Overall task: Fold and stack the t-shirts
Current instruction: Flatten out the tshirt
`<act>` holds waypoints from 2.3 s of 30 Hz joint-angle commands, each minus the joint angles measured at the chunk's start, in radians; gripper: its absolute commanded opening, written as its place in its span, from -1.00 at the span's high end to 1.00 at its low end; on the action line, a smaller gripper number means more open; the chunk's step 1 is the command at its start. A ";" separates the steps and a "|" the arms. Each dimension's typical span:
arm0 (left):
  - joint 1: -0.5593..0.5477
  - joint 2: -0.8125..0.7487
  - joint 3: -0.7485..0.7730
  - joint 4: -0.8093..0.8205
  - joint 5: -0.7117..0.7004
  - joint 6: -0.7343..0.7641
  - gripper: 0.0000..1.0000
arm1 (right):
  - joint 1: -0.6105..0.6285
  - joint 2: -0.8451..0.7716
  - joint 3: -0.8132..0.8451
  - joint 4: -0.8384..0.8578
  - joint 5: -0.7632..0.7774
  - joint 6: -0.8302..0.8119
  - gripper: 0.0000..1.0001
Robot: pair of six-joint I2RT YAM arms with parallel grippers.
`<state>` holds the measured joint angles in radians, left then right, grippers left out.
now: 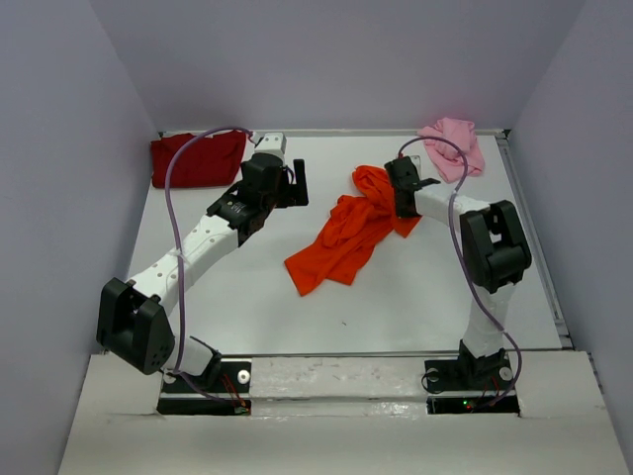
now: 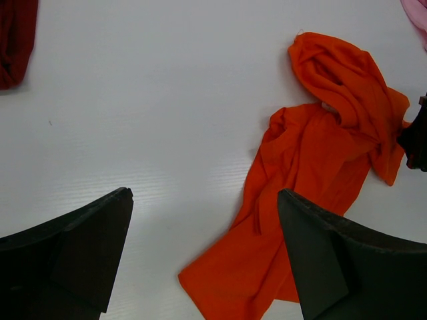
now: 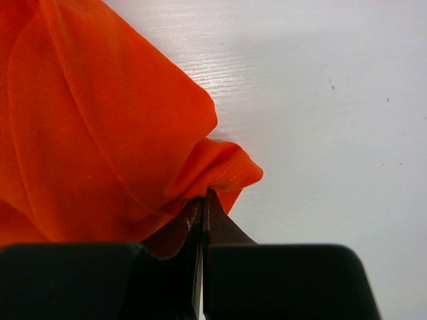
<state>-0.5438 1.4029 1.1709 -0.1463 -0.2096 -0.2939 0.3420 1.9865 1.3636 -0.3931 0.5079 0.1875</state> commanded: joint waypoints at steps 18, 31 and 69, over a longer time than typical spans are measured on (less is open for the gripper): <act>-0.007 -0.030 -0.010 0.037 0.019 0.002 -0.98 | 0.025 -0.453 -0.012 -0.055 -0.339 0.053 1.00; -0.007 -0.024 -0.010 0.039 0.029 0.002 -0.98 | 0.083 -0.312 -0.121 0.071 -0.644 0.139 1.00; -0.008 -0.021 -0.010 0.040 0.036 0.012 -0.98 | 0.141 -0.120 0.035 -0.013 -0.390 0.069 -0.13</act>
<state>-0.5442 1.4029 1.1709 -0.1452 -0.1829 -0.2932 0.4664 1.8671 1.3483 -0.4099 0.0624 0.2649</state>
